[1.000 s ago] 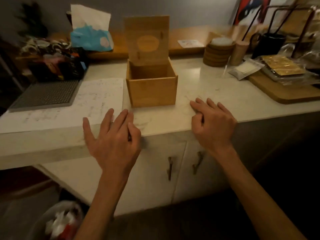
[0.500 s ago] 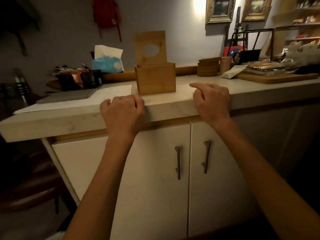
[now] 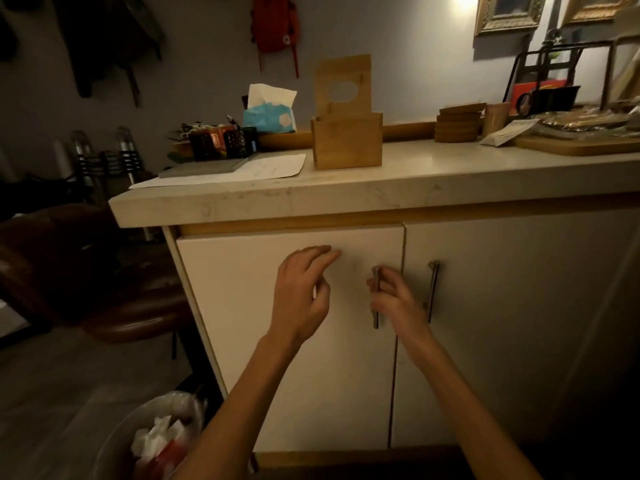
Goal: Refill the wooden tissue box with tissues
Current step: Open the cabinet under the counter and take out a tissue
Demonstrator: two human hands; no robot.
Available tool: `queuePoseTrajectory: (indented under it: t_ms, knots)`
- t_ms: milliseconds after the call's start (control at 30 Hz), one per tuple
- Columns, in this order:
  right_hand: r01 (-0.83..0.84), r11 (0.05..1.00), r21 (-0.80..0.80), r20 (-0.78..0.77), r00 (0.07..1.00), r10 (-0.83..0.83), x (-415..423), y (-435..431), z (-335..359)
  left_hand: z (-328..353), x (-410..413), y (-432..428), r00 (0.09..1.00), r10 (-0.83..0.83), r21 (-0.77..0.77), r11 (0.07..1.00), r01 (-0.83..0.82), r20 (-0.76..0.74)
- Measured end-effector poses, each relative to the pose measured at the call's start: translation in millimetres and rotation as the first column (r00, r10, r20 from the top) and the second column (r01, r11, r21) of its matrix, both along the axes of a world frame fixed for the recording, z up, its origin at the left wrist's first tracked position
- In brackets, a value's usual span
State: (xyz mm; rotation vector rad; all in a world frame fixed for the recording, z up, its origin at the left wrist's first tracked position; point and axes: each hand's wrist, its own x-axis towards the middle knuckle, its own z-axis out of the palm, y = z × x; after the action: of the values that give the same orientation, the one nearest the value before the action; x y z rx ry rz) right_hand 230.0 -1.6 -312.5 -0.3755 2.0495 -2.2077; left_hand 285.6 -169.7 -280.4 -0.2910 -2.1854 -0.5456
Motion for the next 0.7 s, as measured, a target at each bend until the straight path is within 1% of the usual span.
queuePoseTrajectory:
  t_ms: [67,100,133,167,200,233,267,300,333,367,400,433,467,500,533,567,633,667,700]
  knots:
    - [-0.072,0.997,-0.005,-0.001,0.997,0.072,22.8,12.1,-1.1,13.3,1.0,4.4,0.998,0.063,-0.018,0.998,-0.063,0.029]
    - [-0.145,0.989,-0.026,0.013,0.989,0.145,34.5,20.8,-1.5,20.8,1.1,4.7,0.992,0.101,-0.039,0.994,-0.099,0.070]
    - [-0.230,0.972,-0.041,0.024,0.973,0.231,46.4,30.3,-0.8,28.6,0.2,4.1,0.981,0.140,-0.057,0.989,-0.133,0.133]
    - [-0.306,0.952,-0.027,0.024,0.952,0.306,57.5,40.7,0.6,35.7,-1.0,2.4,0.964,0.173,-0.066,0.984,-0.163,0.201]
    - [-0.346,0.938,0.009,0.005,0.938,0.346,67.1,51.4,3.0,40.7,-0.6,0.4,0.948,0.188,-0.054,0.982,-0.180,0.258]
    - [-0.318,0.947,0.051,-0.045,0.946,0.320,75.6,61.3,8.0,43.3,1.9,-1.4,0.940,0.184,-0.014,0.982,-0.187,0.287]
    - [-0.216,0.974,0.072,-0.126,0.967,0.223,80.3,70.4,13.3,44.3,6.1,-2.1,0.943,0.162,0.045,0.982,-0.183,0.290]
    - [-0.082,0.995,0.051,-0.204,0.975,0.091,80.5,78.5,18.8,45.1,11.1,-1.7,0.950,0.144,0.092,0.980,-0.176,0.276]
    - [0.009,1.000,-0.003,-0.242,0.970,-0.010,76.0,85.0,23.5,45.4,17.1,-0.1,0.955,0.144,0.110,0.978,-0.177,0.261]
    - [0.011,0.998,-0.061,-0.239,0.971,-0.026,69.3,88.9,26.6,45.1,23.4,1.3,0.956,0.149,0.122,0.975,-0.184,0.252]
    - [-0.079,0.990,-0.114,-0.204,0.977,0.055,63.2,88.7,28.1,44.2,30.2,2.7,0.958,0.144,0.147,0.972,-0.184,0.248]
    - [-0.248,0.955,-0.162,-0.158,0.962,0.223,58.1,86.2,25.8,43.6,37.4,4.1,0.961,0.128,0.178,0.968,-0.174,0.245]
    - [-0.410,0.891,-0.194,-0.108,0.912,0.396,55.5,81.6,22.4,43.6,45.1,5.0,0.964,0.111,0.202,0.966,-0.162,0.240]
    - [-0.536,0.820,-0.198,-0.079,0.843,0.532,54.3,76.3,19.7,44.6,54.4,5.2,0.966,0.102,0.211,0.965,-0.154,0.238]
    - [-0.640,0.749,-0.170,-0.079,0.767,0.637,54.2,69.8,18.3,45.9,63.7,3.2,0.965,0.096,0.214,0.965,-0.150,0.244]
    - [-0.727,0.674,-0.129,-0.096,0.686,0.721,54.8,62.6,18.1,45.8,72.8,-1.7,0.960,0.085,0.215,0.966,-0.145,0.265]
    - [-0.853,0.518,-0.065,-0.118,0.522,0.845,56.1,46.8,24.8,46.5,90.7,-14.5,0.932,0.069,0.223,0.962,-0.157,0.357]
    - [-0.887,0.461,-0.034,-0.115,0.462,0.880,55.4,36.1,29.8,49.5,99.5,-20.3,0.908,0.047,0.255,0.952,-0.167,0.416]
    - [-0.904,0.428,0.007,-0.105,0.424,0.899,54.4,23.2,34.3,54.1,107.9,-24.4,0.882,0.022,0.297,0.937,-0.183,0.471]
